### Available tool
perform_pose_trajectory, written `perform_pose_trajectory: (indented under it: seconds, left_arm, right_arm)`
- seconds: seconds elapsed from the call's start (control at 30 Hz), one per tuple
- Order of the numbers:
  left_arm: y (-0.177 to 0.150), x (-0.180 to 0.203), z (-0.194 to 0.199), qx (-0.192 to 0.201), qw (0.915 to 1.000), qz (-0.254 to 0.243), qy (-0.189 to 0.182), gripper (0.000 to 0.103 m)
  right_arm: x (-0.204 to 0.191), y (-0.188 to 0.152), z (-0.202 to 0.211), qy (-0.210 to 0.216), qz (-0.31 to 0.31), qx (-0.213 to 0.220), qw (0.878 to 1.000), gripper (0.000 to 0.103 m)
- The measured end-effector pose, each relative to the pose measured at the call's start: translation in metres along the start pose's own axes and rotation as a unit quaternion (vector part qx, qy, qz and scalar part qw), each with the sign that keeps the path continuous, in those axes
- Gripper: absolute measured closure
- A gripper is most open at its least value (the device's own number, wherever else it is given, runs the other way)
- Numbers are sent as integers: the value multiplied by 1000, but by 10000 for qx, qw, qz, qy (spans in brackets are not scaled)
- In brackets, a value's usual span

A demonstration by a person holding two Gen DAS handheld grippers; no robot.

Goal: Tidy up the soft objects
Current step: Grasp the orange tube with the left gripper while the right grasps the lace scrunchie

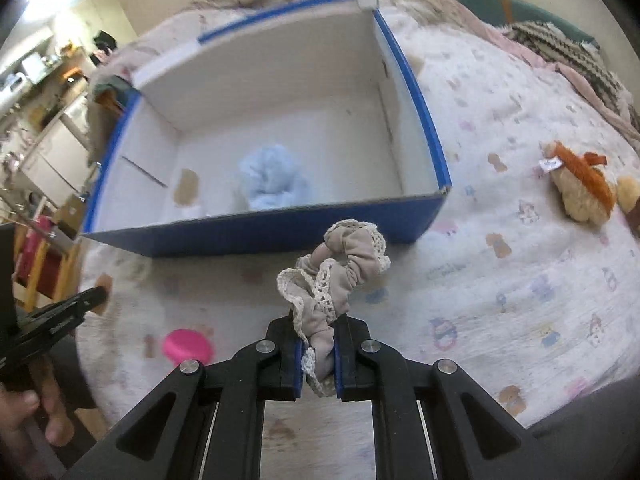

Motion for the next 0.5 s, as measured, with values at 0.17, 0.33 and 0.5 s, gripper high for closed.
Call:
perform_pose_trajectory:
  seconds: [0.17,0.33,0.5]
  left_arm:
    - [19,-12,31,644,9974,266,180,97]
    - [47,-8,59,1076,9937,310,19,97]
    - [83,6,80,1408,9898,136,-143,97]
  right_arm:
    - [0,14,29,176,209,606,9978,91]
    - [-9,40,46,265,451,1027,9933,91]
    - [-18,66,60,498,586,1245,9892,91]
Point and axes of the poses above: each gripper's, at about its wrist camera, not at the fingertips, and z roughly against the way its jaws point, x to its right, y to its top, the point moved 9 cm from there along -z, roughly the way its jaws point, and after that the axes turned 6 degrees about y, right-handed, at the moved point
